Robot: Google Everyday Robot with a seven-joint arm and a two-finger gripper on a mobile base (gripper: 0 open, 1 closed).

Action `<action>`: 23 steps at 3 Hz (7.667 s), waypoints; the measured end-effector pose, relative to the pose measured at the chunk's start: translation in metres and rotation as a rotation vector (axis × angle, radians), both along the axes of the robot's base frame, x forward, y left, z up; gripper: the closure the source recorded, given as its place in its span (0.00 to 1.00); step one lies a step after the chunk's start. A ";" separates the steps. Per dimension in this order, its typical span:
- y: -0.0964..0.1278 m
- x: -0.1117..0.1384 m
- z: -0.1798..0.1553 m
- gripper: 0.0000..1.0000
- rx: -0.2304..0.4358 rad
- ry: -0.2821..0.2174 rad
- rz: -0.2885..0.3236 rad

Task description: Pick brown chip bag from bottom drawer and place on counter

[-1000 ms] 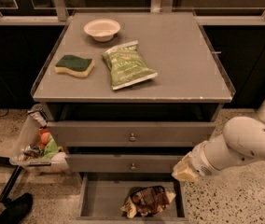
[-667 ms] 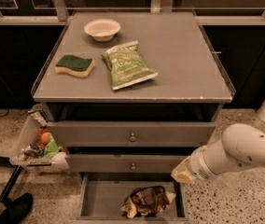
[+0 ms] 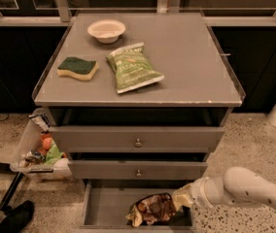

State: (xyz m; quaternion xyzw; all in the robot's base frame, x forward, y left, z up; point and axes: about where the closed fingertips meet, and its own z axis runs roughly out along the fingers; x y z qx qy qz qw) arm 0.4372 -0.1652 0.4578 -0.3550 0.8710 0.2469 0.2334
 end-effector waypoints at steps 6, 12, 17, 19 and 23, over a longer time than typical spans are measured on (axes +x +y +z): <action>0.070 0.007 -0.166 0.36 0.345 0.081 0.190; 0.056 0.029 -0.268 0.00 0.169 -0.041 0.215; 0.039 0.113 -0.279 0.43 0.051 -0.193 0.140; 0.039 0.113 -0.279 0.88 0.051 -0.193 0.140; -0.057 0.109 -0.151 1.00 -0.109 -0.233 -0.233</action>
Offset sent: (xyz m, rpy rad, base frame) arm 0.0050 0.0686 -0.1943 0.3587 0.0939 0.1140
